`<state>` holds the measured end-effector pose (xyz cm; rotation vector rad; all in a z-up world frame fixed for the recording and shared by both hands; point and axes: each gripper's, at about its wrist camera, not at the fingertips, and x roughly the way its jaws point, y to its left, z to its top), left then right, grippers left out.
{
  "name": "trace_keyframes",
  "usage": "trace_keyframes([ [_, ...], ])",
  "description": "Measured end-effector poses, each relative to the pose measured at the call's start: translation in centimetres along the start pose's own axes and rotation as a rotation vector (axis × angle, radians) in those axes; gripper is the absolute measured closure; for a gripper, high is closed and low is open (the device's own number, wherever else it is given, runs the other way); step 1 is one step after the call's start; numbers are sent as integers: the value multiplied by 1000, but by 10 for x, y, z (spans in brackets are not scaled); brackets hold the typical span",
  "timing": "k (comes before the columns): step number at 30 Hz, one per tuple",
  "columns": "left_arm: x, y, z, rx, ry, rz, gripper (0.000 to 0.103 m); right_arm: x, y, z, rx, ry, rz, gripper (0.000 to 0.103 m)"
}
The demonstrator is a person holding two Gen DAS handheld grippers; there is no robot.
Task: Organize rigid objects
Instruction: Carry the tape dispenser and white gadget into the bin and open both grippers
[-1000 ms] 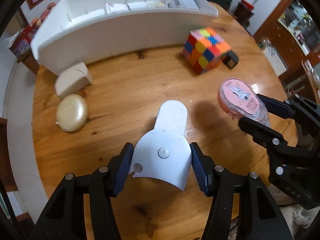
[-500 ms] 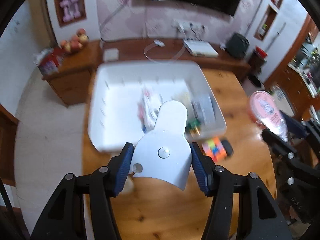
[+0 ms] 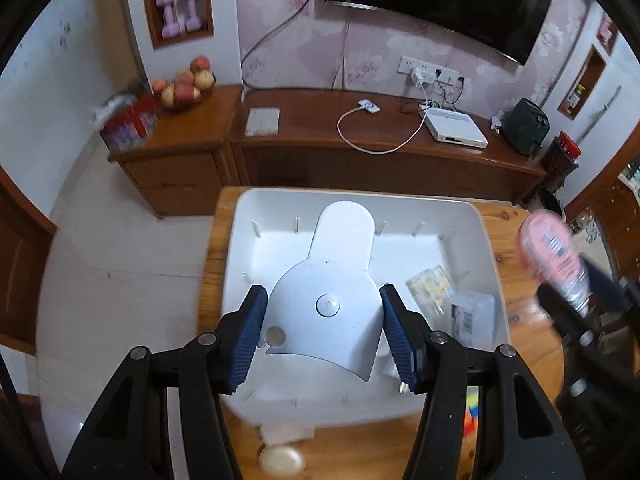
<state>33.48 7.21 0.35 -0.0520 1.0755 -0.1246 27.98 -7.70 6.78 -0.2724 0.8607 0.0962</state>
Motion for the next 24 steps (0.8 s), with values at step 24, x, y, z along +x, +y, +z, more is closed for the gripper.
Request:
trace_keyframes([
  [24,120,-7,-23,14,268,-10,19,146,31,-50,-57,299,27,41],
])
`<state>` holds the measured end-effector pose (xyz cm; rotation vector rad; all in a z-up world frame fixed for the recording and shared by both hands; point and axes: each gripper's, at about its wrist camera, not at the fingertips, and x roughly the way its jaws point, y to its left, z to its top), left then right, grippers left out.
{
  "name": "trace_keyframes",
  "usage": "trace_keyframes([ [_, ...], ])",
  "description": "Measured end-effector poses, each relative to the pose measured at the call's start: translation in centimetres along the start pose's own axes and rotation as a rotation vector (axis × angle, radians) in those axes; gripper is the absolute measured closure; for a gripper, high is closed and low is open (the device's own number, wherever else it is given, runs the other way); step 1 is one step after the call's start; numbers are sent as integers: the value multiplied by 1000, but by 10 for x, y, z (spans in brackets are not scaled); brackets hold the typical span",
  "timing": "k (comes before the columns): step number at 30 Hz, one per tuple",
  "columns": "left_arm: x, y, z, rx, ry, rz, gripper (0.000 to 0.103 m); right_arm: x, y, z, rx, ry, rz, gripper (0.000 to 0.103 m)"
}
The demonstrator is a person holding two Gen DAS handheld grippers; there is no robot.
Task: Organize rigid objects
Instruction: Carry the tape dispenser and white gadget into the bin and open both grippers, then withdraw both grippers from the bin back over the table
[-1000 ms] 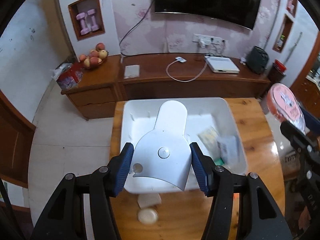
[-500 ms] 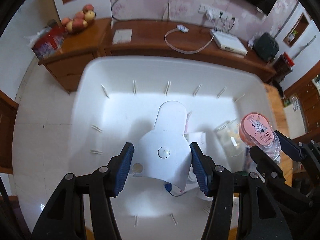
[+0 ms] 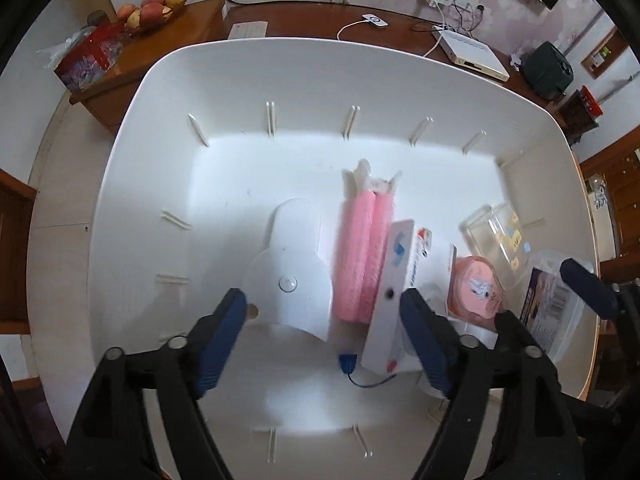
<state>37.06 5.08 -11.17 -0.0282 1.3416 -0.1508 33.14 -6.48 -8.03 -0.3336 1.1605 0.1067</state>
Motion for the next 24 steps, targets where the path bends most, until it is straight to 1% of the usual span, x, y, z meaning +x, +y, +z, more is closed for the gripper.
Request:
trace_keyframes([
  [5,-12,-5,-14,16,-14,-9,19,-19,1,-11,-28,-35,-9,41],
  [11,-45,-8,-34,39,-66,1,18,-46,-11,-26,-8,-75,-14,41],
  [18,-99,-6,-68,39,-147,-4,18,-79,-27,-56,36,-110,-25,41],
  [21,-120,-4,-83,37,-181,0,14,-98,-36,-71,62,-135,-21,41],
  [24,-141,0,-101,36,-215,12,14,-120,-44,-88,75,-174,-23,41],
])
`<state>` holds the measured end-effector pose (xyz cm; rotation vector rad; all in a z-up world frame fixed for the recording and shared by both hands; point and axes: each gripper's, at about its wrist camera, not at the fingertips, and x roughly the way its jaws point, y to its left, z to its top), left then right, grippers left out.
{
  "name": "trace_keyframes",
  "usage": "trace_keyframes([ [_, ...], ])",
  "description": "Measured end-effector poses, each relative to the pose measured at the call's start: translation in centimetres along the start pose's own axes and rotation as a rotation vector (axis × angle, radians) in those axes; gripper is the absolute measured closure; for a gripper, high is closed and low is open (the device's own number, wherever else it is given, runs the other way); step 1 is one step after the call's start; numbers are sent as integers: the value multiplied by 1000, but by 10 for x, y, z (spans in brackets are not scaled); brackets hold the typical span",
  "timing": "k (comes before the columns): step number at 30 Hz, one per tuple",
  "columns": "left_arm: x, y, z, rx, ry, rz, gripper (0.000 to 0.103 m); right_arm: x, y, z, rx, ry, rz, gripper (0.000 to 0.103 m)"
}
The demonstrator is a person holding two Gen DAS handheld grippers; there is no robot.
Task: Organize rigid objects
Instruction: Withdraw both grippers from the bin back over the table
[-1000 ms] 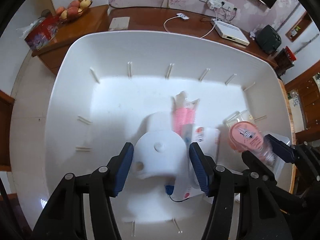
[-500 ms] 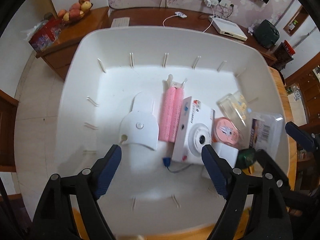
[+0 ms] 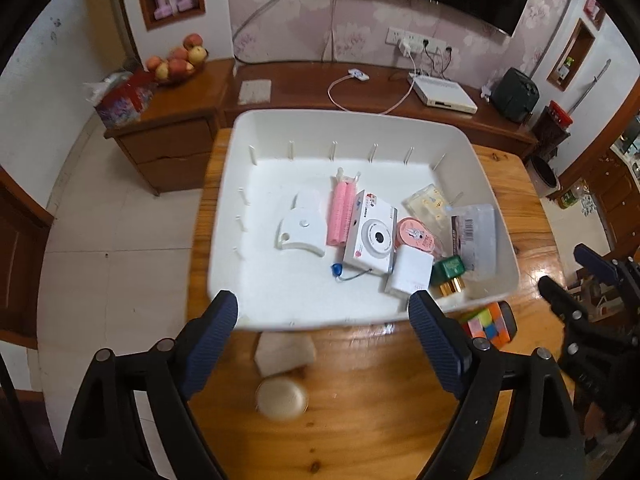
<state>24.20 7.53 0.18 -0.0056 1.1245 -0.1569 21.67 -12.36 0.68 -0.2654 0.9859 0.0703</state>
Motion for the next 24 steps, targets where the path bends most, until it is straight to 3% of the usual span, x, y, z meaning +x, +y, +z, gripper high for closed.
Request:
trace_keyframes([
  [8,-37,5,-33,-10,-40,0,13,-52,-14,-35,1,-94,1,35],
  [14,-43,0,-63,16,-60,12,5,-71,-13,-65,-21,-135,25,35],
  [20,-7,-2,-97,7,-4,3,5,-50,-5,-78,-51,-114,39,35],
  [24,29,7,-111,-45,34,39,5,-23,-1,-85,-32,-65,84,35],
])
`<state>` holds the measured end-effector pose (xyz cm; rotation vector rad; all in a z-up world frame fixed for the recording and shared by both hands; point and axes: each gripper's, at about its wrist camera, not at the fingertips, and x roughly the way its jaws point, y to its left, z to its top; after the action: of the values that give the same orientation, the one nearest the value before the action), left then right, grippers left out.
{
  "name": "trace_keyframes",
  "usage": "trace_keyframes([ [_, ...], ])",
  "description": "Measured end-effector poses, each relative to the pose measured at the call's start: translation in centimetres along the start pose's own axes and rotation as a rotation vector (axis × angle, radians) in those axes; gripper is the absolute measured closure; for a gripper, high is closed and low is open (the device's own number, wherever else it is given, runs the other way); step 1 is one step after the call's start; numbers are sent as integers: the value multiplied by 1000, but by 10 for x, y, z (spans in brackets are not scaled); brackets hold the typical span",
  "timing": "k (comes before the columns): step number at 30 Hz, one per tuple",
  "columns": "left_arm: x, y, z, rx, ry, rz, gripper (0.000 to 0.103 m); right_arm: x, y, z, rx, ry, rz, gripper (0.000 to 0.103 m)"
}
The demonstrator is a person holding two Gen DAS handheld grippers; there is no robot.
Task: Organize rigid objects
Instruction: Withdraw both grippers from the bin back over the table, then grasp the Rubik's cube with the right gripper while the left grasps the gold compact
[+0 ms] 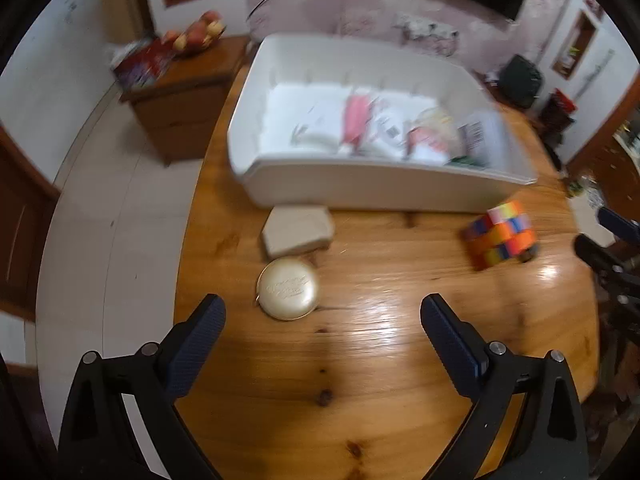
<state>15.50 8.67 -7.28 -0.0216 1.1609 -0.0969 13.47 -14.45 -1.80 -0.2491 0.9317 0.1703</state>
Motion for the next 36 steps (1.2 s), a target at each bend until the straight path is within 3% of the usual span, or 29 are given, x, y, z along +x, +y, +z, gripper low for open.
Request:
trace_keyframes([
  [5,37,12,-4,-66,30,46,5,35,3,-4,23,40,27,35],
  [16,77,17,-6,-101,64,133,5,92,-7,-5,106,97,45,35],
  [26,92,22,-6,-153,71,149,4,97,-2,-5,97,86,102,34],
  [33,92,24,-6,-169,60,160,4,109,9,-8,50,107,89,34],
  [36,92,24,-6,-170,51,158,5,109,17,-11,-2,98,43,38],
])
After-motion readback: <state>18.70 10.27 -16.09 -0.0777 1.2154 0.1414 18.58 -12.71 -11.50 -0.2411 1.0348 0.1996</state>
